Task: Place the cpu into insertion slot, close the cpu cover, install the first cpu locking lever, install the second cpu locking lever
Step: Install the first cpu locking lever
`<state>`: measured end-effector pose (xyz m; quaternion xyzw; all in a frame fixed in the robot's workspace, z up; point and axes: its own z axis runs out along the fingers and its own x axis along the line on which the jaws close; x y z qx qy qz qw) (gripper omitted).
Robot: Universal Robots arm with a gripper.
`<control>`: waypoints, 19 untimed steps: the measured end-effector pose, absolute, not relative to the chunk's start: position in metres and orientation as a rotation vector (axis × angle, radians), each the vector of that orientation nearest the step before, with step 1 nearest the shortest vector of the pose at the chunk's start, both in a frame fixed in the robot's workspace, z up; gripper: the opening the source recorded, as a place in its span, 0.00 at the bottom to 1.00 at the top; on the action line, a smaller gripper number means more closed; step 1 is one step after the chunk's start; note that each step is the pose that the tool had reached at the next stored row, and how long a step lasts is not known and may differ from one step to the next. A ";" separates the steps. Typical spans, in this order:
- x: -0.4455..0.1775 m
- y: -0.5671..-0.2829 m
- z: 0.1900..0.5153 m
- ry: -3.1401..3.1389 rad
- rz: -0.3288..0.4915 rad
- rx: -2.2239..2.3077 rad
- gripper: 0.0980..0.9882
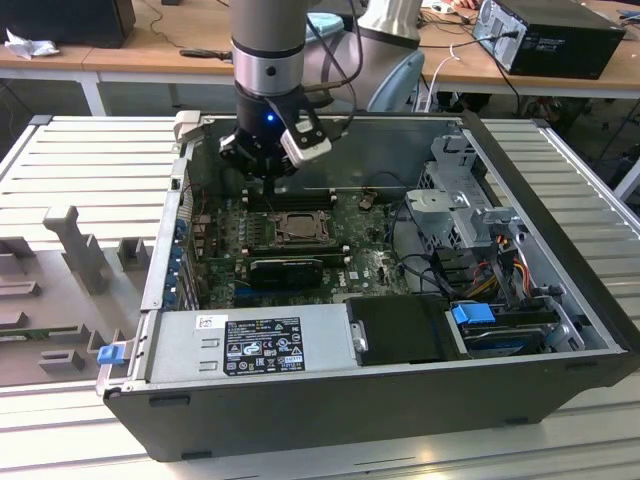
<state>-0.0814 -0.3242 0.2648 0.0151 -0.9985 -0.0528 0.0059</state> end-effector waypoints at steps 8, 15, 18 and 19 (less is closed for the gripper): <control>-0.111 -0.312 0.261 -3.125 -0.174 0.047 0.01; -0.108 -0.302 0.259 -3.125 -0.174 0.047 0.01; -0.101 -0.302 0.259 -3.125 -0.174 0.047 0.01; -0.097 -0.302 0.259 -3.125 -0.174 0.047 0.01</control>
